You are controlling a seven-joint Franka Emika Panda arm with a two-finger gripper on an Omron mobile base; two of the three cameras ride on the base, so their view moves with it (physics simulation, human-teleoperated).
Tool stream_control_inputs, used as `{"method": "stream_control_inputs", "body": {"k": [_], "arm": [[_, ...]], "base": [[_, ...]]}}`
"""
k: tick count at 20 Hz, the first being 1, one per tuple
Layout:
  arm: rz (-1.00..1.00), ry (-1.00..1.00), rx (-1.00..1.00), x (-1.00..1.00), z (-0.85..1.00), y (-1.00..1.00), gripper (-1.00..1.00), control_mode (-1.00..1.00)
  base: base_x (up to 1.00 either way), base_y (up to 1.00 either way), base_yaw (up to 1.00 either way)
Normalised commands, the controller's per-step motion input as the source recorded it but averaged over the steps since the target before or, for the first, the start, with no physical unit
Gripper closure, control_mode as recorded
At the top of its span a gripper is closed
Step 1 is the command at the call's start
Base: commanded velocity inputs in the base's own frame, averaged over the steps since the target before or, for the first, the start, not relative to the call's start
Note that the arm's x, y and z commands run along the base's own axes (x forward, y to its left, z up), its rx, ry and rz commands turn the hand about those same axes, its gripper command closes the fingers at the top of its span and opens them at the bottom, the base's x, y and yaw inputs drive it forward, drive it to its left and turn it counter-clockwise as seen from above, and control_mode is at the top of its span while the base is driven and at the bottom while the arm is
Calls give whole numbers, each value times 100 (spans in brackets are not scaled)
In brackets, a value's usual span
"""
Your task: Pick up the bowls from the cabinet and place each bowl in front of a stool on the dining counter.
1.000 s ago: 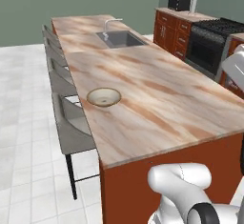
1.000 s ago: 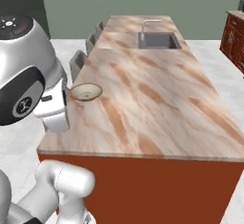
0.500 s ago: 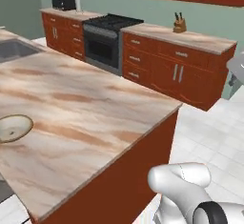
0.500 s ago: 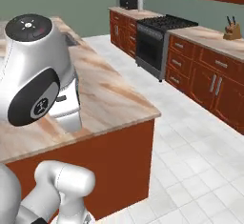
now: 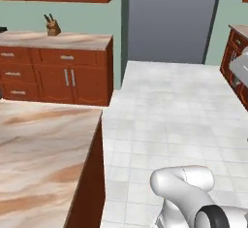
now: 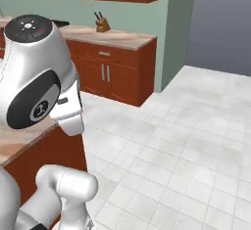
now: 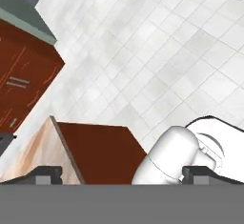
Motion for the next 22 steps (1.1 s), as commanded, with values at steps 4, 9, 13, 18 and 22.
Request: {"method": "stream_control_inputs", "body": {"k": [4,9,13,18,22], "arm": [[0,0,0,0,0,0,-100,100],[0,0,0,0,0,0,-100,100],[0,0,0,0,0,0,-100,100],[0,0,0,0,0,0,-100,100],[0,0,0,0,0,0,-100,100]], "base": [[37,0,-76],[100,1,-30],[100,19,-3],[100,4,0],[100,2,0]]}}
